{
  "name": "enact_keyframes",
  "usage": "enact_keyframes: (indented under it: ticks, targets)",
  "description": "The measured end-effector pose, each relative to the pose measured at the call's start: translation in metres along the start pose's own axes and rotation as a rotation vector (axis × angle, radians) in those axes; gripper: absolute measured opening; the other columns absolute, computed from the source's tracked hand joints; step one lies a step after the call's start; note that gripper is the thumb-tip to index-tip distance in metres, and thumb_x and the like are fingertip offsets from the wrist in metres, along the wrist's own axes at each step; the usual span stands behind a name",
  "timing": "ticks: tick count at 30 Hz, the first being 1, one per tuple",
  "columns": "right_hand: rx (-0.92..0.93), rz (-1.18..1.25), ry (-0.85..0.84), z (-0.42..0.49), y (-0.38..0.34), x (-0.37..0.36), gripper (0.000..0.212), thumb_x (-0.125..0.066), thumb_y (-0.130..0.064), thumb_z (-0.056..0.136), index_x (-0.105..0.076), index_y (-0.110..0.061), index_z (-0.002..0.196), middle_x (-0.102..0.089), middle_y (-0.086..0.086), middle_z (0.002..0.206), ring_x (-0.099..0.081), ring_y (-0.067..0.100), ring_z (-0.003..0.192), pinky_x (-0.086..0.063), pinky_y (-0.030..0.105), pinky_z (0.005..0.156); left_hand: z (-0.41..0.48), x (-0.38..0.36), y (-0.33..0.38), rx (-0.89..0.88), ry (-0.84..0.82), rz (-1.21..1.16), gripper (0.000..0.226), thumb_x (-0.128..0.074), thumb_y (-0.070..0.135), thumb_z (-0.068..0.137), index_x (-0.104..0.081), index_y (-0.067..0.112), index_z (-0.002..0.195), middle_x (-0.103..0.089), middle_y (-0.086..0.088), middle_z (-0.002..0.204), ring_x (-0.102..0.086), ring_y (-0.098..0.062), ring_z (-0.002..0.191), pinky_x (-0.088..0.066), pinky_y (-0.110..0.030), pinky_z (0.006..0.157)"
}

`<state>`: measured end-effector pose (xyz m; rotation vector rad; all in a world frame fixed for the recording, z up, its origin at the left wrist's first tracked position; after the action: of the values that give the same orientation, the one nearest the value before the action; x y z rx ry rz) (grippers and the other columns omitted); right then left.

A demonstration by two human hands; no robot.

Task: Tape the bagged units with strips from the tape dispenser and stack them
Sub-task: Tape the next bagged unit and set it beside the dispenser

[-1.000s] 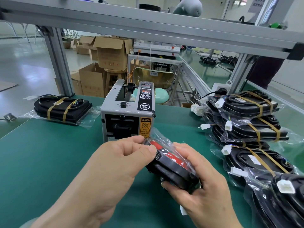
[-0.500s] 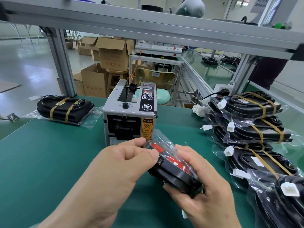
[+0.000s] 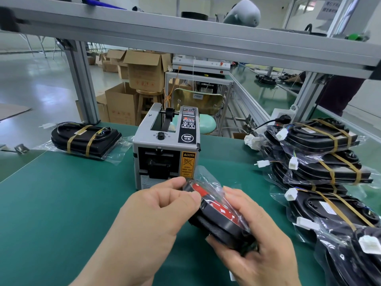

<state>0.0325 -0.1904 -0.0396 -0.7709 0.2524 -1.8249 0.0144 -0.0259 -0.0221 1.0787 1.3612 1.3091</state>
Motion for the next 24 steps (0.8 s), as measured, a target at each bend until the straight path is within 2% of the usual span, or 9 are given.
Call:
enact_keyframes:
  ticks: [2, 4, 6, 9, 13, 18, 21, 24]
  targets:
    - [-0.001, 0.006, 0.007, 0.001, -0.002, 0.000, 0.054, -0.078, -0.025, 0.064, -0.061, -0.012, 0.114, -0.064, 0.002, 0.121, -0.060, 0.010, 0.114, -0.046, 0.022, 0.095, 0.001, -0.001, -0.001, 0.002, -0.003, 0.005, 0.030, -0.071, 0.040, 0.067, -0.074, 0.010, 0.063, -0.068, 0.033, 0.087, -0.048, 0.027, 0.102, -0.029, -0.016, 0.086]
    - [-0.002, 0.003, 0.016, 0.001, -0.002, 0.000, 0.053, -0.077, -0.027, 0.065, -0.061, -0.012, 0.113, -0.064, 0.002, 0.120, -0.060, 0.010, 0.114, -0.047, 0.023, 0.095, 0.001, -0.001, -0.003, 0.001, 0.006, 0.013, 0.028, -0.068, 0.036, 0.067, -0.072, 0.009, 0.060, -0.069, 0.032, 0.084, -0.048, 0.028, 0.099, -0.030, -0.016, 0.084]
    - [-0.006, -0.001, 0.024, 0.000, -0.002, 0.000, 0.056, -0.081, -0.021, 0.061, -0.062, -0.011, 0.112, -0.064, 0.003, 0.120, -0.061, 0.012, 0.113, -0.048, 0.025, 0.094, 0.001, 0.000, -0.004, -0.010, 0.039, 0.026, 0.035, -0.072, 0.046, 0.071, -0.073, 0.013, 0.058, -0.069, 0.030, 0.093, -0.048, 0.028, 0.100, -0.031, -0.018, 0.088]
    - [-0.004, -0.013, 0.023, -0.001, -0.002, 0.000, 0.056, -0.081, -0.016, 0.059, -0.064, -0.008, 0.112, -0.065, 0.003, 0.120, -0.061, 0.014, 0.113, -0.048, 0.026, 0.094, 0.000, 0.000, -0.004, -0.024, 0.080, 0.071, 0.027, -0.065, 0.048, 0.058, -0.074, 0.023, 0.058, -0.065, 0.025, 0.110, -0.048, 0.026, 0.102, -0.032, -0.025, 0.100]
    - [-0.007, -0.006, 0.029, -0.002, -0.001, 0.000, 0.056, -0.081, -0.016, 0.059, -0.064, -0.007, 0.112, -0.065, 0.004, 0.120, -0.061, 0.015, 0.113, -0.049, 0.027, 0.093, -0.002, -0.001, -0.004, -0.054, 0.140, 0.124, 0.027, -0.065, 0.052, 0.060, -0.073, 0.026, 0.059, -0.066, 0.025, 0.111, -0.050, 0.021, 0.106, -0.032, -0.032, 0.109]
    - [0.006, -0.005, 0.044, -0.002, -0.003, 0.000, 0.057, -0.081, -0.018, 0.060, -0.062, -0.010, 0.113, -0.065, 0.003, 0.120, -0.061, 0.013, 0.113, -0.049, 0.027, 0.094, -0.006, -0.002, -0.002, -0.113, 0.260, 0.174, 0.019, -0.070, 0.050, 0.062, -0.071, 0.031, 0.062, -0.065, 0.029, 0.106, -0.057, 0.008, 0.106, -0.037, -0.036, 0.107]
    - [0.000, -0.007, 0.050, -0.002, -0.003, 0.000, 0.057, -0.082, -0.018, 0.060, -0.062, -0.011, 0.113, -0.065, 0.002, 0.120, -0.061, 0.013, 0.113, -0.049, 0.026, 0.093, -0.006, -0.004, -0.004, -0.102, 0.265, 0.129, 0.019, -0.067, 0.045, 0.054, -0.071, 0.032, 0.067, -0.067, 0.027, 0.103, -0.061, 0.004, 0.104, -0.041, -0.038, 0.105]
    - [-0.004, -0.001, 0.053, -0.003, -0.005, 0.000, 0.054, -0.082, -0.022, 0.063, -0.063, -0.011, 0.112, -0.065, 0.002, 0.119, -0.061, 0.012, 0.112, -0.048, 0.023, 0.093, -0.003, -0.003, -0.011, -0.051, 0.252, -0.028, 0.036, -0.081, 0.041, 0.052, -0.070, 0.028, 0.084, -0.073, 0.015, 0.095, -0.067, -0.004, 0.096, -0.047, -0.036, 0.096]
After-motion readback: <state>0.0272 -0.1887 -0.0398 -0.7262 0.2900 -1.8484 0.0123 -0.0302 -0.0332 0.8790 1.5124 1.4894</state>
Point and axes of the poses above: each hand's wrist, its own z-axis towards the middle knuckle, its own x-axis out of the back of the hand, y = z × x, the point moved 5 cm from there along z, towards the middle knuckle
